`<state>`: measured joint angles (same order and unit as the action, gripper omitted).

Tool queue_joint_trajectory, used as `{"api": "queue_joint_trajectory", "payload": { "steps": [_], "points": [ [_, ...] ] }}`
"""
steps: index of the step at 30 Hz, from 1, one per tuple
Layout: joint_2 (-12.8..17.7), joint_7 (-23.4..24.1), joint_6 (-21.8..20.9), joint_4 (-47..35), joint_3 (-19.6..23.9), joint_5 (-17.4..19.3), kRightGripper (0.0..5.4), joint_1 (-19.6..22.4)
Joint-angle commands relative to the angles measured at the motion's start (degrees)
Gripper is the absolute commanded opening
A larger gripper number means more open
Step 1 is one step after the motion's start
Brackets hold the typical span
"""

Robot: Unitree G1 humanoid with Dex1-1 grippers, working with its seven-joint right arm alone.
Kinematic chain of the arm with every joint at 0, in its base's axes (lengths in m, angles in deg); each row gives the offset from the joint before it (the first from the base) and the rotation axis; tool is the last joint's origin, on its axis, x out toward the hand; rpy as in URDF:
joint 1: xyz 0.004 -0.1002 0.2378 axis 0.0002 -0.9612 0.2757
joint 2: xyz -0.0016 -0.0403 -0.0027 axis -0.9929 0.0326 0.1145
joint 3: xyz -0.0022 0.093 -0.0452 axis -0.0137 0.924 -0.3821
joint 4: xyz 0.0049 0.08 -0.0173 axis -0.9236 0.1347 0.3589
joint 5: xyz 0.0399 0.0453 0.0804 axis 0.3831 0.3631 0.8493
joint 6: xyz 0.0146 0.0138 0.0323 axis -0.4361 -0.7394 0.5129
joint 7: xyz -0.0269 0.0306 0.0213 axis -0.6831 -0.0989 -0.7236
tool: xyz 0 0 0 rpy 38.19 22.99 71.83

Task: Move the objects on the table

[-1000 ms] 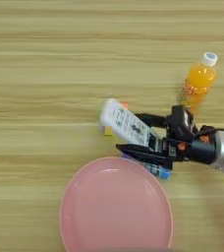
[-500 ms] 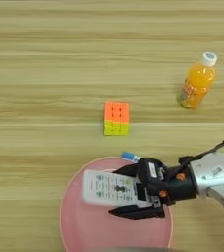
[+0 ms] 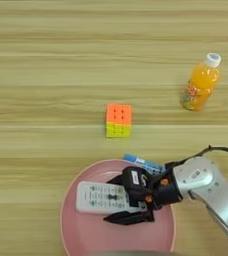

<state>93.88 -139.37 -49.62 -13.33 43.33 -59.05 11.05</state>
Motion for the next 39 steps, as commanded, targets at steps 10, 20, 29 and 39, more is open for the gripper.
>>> {"api": "queue_joint_trajectory", "payload": {
  "steps": [10,20,29,39],
  "points": [
    [-0.92,1.5,-1.13,-2.01,3.49,3.15,4.44,2.29],
    [-2.28,0.84,1.79,-7.97,10.53,13.81,5.38,2.8],
    [-5.01,6.73,5.93,-8.56,23.57,25.77,5.38,7.73],
    [-9.03,18.83,3.84,0.29,25.46,18.69,5.38,13.4]
  ]
}}
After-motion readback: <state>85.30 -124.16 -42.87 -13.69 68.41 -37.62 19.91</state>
